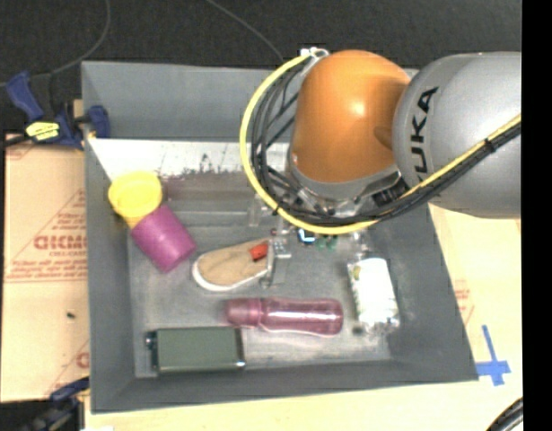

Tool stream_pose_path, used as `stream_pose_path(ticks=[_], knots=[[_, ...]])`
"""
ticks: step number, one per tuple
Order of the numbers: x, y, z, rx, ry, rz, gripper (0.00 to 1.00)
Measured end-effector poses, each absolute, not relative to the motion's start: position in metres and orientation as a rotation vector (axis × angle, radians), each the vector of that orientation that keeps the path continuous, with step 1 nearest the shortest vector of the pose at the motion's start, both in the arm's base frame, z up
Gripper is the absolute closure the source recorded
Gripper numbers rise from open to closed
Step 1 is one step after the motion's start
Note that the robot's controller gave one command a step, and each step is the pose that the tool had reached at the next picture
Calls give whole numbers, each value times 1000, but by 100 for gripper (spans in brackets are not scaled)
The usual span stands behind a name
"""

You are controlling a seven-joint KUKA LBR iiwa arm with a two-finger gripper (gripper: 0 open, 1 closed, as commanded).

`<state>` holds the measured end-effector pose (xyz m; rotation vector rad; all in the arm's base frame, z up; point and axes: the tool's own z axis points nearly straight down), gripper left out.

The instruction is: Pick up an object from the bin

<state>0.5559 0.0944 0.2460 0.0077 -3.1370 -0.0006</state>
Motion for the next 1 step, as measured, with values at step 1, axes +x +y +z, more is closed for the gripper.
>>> stream_pose_path(ticks=[1], knots=[[557,94,251,3,-3145,-2,0]])
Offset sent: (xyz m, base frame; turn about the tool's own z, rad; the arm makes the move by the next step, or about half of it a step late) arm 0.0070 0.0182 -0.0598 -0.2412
